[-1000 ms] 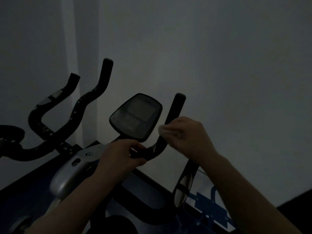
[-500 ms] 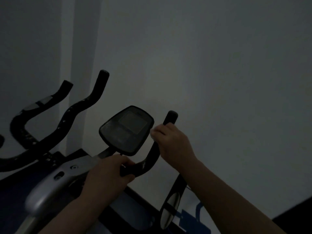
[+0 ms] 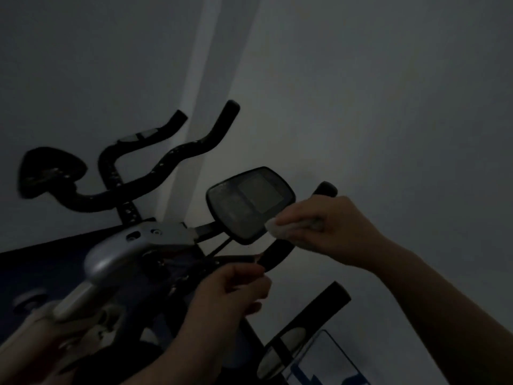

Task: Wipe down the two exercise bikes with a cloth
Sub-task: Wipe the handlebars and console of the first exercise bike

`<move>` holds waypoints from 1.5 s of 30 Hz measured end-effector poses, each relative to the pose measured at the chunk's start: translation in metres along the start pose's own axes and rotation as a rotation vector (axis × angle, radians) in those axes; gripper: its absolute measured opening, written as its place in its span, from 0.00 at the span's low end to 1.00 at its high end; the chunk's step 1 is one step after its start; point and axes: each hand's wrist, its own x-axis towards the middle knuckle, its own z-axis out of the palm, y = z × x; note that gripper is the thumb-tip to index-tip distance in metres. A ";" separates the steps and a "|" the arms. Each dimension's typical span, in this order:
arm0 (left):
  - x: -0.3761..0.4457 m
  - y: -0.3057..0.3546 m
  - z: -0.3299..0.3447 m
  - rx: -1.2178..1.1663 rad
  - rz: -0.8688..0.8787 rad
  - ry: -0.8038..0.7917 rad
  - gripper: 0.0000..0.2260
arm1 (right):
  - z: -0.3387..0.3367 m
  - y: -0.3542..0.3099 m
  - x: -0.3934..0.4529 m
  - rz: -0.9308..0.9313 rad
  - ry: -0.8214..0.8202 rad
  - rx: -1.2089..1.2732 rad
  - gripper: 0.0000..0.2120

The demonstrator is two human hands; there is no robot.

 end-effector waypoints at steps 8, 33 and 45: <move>0.013 -0.042 0.032 -0.417 -0.097 0.339 0.14 | 0.018 0.037 -0.008 -0.277 -0.135 -0.029 0.12; 0.027 -0.058 0.031 -0.579 0.206 0.531 0.10 | 0.056 0.020 0.016 -0.556 -0.196 0.076 0.06; 0.025 -0.055 0.032 -0.576 0.242 0.548 0.11 | 0.055 0.007 0.024 -0.539 -0.319 0.081 0.05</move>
